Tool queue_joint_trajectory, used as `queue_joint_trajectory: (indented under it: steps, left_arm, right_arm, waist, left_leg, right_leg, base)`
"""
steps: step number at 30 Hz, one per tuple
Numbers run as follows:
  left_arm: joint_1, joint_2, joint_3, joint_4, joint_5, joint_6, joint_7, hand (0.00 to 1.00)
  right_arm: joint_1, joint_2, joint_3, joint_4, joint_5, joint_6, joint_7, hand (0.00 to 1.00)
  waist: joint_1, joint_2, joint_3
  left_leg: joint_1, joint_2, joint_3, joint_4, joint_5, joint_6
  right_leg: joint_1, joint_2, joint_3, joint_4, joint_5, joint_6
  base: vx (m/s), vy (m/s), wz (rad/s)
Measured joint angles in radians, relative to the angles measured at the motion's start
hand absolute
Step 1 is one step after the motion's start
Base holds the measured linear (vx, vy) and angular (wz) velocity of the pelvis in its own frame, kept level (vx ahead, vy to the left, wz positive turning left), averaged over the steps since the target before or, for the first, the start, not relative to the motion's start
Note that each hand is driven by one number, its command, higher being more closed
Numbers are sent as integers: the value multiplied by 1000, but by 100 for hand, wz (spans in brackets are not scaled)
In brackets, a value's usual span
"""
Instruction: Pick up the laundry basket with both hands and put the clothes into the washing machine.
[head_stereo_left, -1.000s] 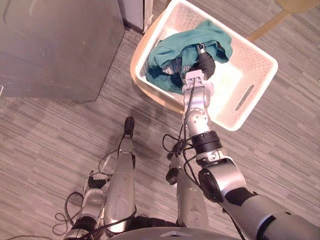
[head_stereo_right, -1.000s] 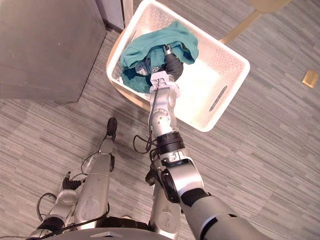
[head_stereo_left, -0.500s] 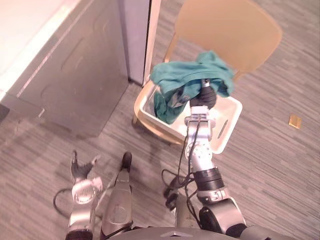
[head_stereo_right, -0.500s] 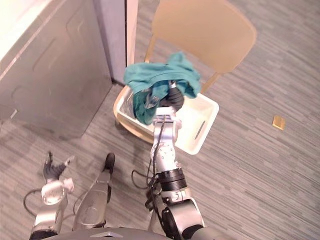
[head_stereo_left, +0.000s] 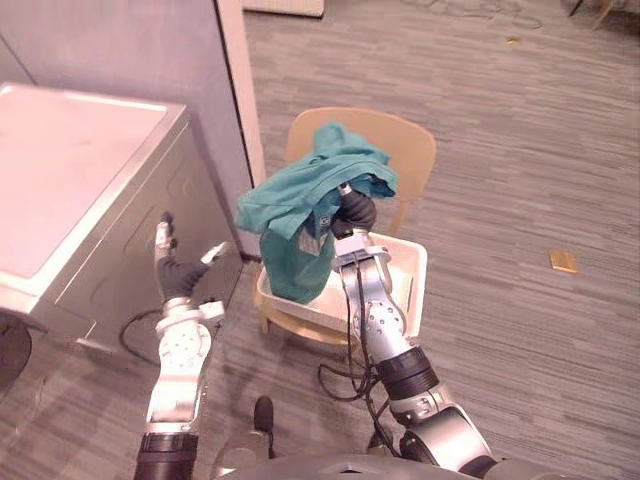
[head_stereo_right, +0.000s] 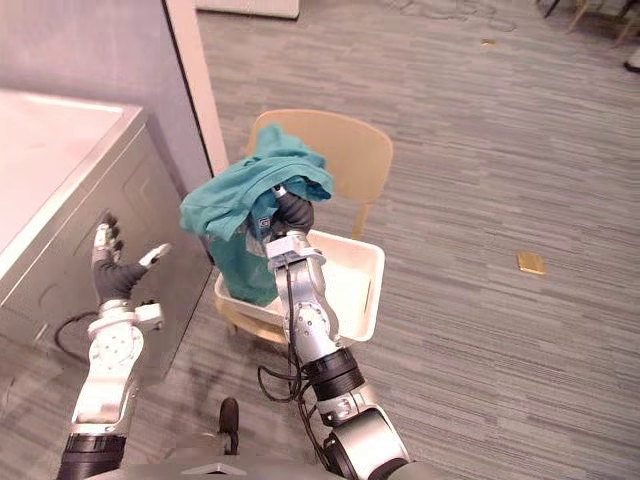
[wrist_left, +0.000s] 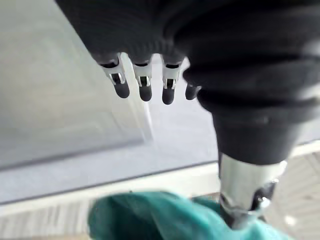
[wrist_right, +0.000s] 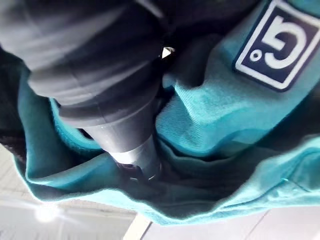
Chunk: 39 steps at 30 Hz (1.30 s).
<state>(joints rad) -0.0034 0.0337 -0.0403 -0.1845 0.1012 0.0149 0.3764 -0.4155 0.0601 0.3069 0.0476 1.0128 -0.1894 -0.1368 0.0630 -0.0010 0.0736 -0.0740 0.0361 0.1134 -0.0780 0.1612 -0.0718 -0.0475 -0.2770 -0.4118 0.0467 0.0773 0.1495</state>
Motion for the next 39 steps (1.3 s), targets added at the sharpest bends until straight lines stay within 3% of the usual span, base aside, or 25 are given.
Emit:
queue_joint_trajectory:
  steps: [8, 21, 22, 29, 32, 39]
  left_arm:
    - [-113, 46, -157, 56, -41, -27, -87, 0]
    - [-181, 97, -274, 178, -205, -26, -215, 0]
    - [-190, 103, -291, 201, -228, -26, -221, 100]
    - [-253, 124, -365, 296, -318, -21, -252, 100]
    - [-382, 163, -443, 376, -334, 2, -280, 100]
    - [-385, 156, -440, 375, -334, 5, -276, 100]
  right_arm:
    - [15, -33, 89, 16, 0, 47, 28, 100]
    - [120, -80, 139, 9, 0, 86, 67, 100]
    - [133, -90, 139, 9, 0, 86, 67, 100]
    - [145, -170, 144, 7, 0, 103, 68, 100]
    - [150, -196, 117, 1, 1, 80, 66, 100]
    - [154, -199, 113, -13, 1, 75, 65, 100]
  waist:
    - [-45, 3, -36]
    - [-97, -4, -100]
    - [-99, -8, -109]
    - [-99, -21, -118]
    - [-91, -21, -118]
    - [-98, -23, -118]
  left_leg:
    - [28, 12, 40, -7, 0, -9]
    - [39, 14, 62, -7, -12, -32]
    - [39, 14, 62, -6, -11, -33]
    - [38, 16, 61, -6, -15, -39]
    - [37, 18, 54, -6, -14, -40]
    - [37, 33, 53, -7, -12, -43]
  right_leg:
    - [11, 20, 42, -33, 29, -22]
    - [14, 20, 46, -50, 47, -44]
    - [13, 21, 47, -52, 48, -45]
    - [17, 23, 60, -75, 69, -40]
    - [20, 24, 55, -75, 69, -40]
    - [28, 41, 50, -90, 70, -41]
  base:
    - [-67, 4, -15]
    - [-25, 1, -6]
    - [0, 0, 0]
    - [1, -7, -4]
    - [-25, -8, 5]
    - [0, 0, 0]
